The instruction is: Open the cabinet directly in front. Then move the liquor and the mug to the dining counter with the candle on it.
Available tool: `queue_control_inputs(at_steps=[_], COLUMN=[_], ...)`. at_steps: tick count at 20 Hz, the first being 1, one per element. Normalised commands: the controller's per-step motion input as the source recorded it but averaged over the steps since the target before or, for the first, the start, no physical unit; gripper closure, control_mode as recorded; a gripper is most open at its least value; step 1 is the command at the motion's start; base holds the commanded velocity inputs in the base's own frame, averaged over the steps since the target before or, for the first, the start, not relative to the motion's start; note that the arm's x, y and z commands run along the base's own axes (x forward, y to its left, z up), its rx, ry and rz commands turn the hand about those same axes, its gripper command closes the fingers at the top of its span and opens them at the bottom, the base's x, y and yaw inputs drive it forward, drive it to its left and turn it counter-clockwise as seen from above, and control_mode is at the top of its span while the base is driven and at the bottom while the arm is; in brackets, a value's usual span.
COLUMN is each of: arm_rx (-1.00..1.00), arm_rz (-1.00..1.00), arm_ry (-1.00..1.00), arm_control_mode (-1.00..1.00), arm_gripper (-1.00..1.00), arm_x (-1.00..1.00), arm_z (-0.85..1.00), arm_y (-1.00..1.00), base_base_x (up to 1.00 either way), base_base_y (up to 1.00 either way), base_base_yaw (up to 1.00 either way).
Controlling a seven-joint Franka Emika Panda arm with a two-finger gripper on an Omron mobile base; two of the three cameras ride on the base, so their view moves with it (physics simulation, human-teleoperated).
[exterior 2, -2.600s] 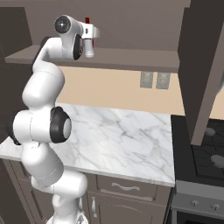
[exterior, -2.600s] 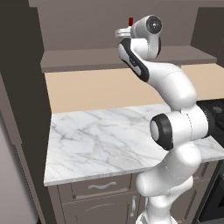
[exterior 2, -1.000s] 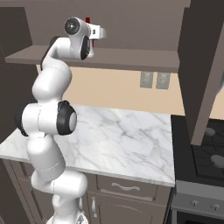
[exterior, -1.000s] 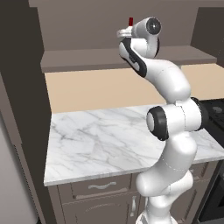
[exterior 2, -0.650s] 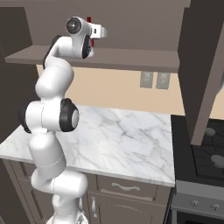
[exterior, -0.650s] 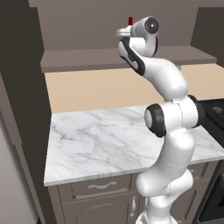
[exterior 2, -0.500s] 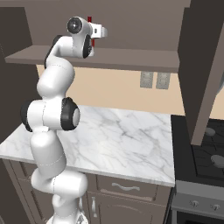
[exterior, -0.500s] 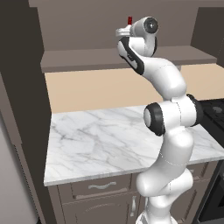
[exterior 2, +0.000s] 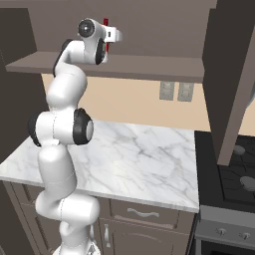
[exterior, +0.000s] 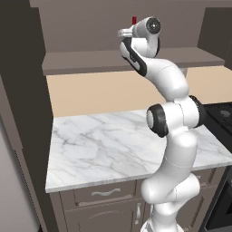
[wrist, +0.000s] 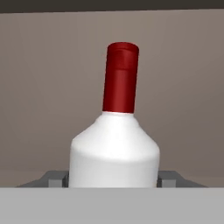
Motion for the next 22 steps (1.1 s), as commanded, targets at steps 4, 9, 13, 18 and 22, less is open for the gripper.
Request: queue_control_inputs(at_steps=[4,9,13,18,22], arm_rx=[0.0,0.0,0.0,0.0,0.02], arm_rz=[0.0,0.0,0.0,0.0,0.0], arm_ry=[0.0,-0.01,-0.06,-0.1,-0.14], arm_control_mode=[-1.0,-1.0,-1.0,-1.0,-1.0], arm_gripper=[1.0,1.0,1.0,1.0,1.0], arm_x=[0.02,-0.07,-0.25,-0.55,-0.76], arm_z=[0.0,0.0,0.07,0.12,0.15], arm_y=[0.02,0.0,0.0,-0.04,-0.11], base_base_x=[0.0,0.0,0.0,0.0,0.0], base_base_y=[0.0,0.0,0.0,0.0,0.0], base_base_yaw=[0.0,0.0,0.0,0.0,0.0])
